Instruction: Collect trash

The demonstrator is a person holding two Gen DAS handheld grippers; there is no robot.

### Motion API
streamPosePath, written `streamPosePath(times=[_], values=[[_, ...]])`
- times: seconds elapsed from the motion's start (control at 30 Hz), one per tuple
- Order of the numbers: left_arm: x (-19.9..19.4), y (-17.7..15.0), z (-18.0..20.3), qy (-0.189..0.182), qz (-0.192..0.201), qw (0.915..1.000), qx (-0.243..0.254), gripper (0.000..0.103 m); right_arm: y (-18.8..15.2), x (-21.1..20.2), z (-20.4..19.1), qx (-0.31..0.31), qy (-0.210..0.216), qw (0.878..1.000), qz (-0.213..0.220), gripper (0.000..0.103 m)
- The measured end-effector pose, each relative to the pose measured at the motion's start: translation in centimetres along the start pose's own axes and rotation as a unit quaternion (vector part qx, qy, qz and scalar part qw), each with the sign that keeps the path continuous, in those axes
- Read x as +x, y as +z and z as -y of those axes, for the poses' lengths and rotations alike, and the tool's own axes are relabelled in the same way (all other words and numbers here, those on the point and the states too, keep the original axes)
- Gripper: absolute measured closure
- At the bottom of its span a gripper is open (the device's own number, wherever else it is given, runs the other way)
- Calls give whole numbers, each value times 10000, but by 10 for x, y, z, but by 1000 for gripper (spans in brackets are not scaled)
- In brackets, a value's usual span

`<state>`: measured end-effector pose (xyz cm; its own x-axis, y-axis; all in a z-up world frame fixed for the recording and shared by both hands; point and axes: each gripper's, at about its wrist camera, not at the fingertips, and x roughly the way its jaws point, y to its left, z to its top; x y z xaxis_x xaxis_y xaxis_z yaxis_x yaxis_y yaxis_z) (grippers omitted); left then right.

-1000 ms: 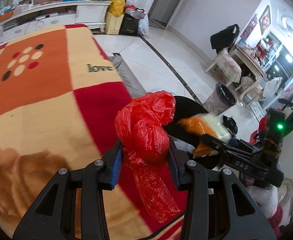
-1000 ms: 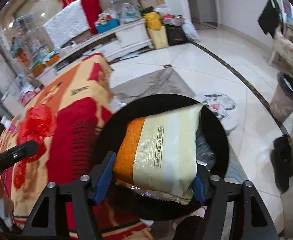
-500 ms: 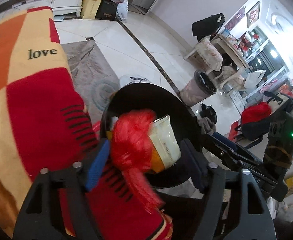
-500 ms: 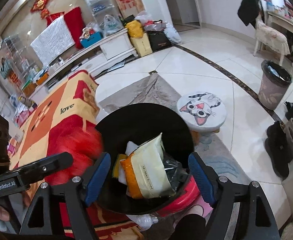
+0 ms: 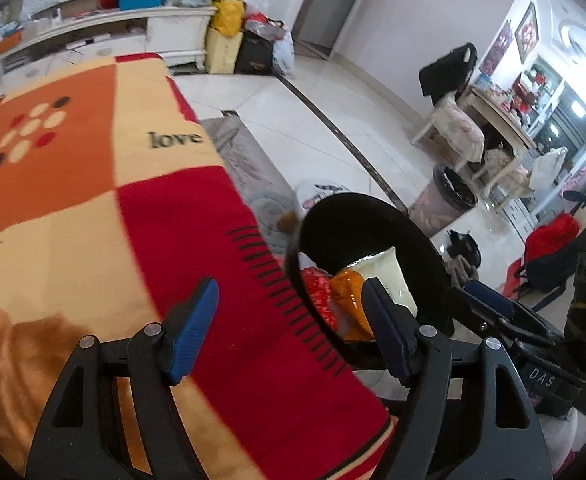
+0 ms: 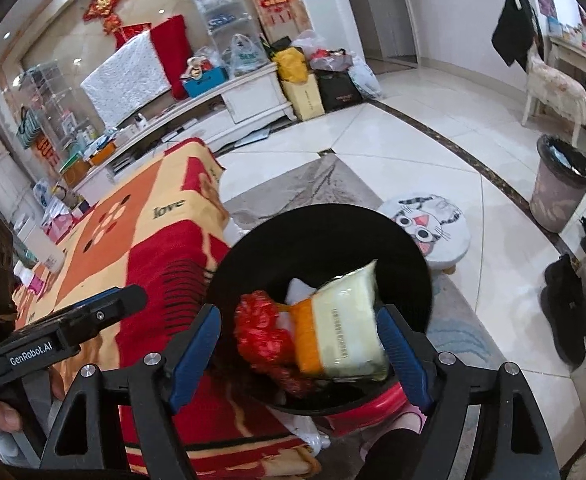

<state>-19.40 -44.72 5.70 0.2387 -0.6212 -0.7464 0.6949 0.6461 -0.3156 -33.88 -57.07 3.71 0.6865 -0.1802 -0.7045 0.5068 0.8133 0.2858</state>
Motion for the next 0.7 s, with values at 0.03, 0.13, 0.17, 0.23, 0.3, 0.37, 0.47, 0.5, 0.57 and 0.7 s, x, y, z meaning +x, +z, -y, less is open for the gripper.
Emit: streamPosePath(times=[0.03,0.13,0.17,0.23,0.3,0.37,0.47,0.5,0.57,0.7], values=[[-4,-2,-3,38,36,10000,-23,30,-1,-1,-4,-33,2,10000,7,24],[-15,-6,-8,275,133,9995,12,30,-7,-4,-16,-162,-41,9999,43,24],[-19,-8,-9,362,170,9992,52,30,-7,-5,-19,-189,-46,9998,44,24],[-27,-12,-7,612,290,9976,166,30,-10,-8,-24,-215,-33,9997,58,24],[-36,-18,-6,869,448,9948,291,30,-13,-12,-30,-251,-17,9996,104,24],[-45,-21,-9,969,543,9932,336,30,-15,-18,-37,-323,-42,9993,167,24],[-59,-26,-14,959,656,9928,294,30,-18,-29,-49,-496,-102,9982,328,24],[-64,-28,-15,962,706,9925,265,30,-19,-33,-54,-575,-130,9975,395,24],[-72,-29,-16,991,793,9916,240,30,-19,-40,-61,-659,-157,9965,498,23],[-89,-31,-13,1056,998,9890,295,30,-20,-53,-72,-739,-209,9941,770,23]])
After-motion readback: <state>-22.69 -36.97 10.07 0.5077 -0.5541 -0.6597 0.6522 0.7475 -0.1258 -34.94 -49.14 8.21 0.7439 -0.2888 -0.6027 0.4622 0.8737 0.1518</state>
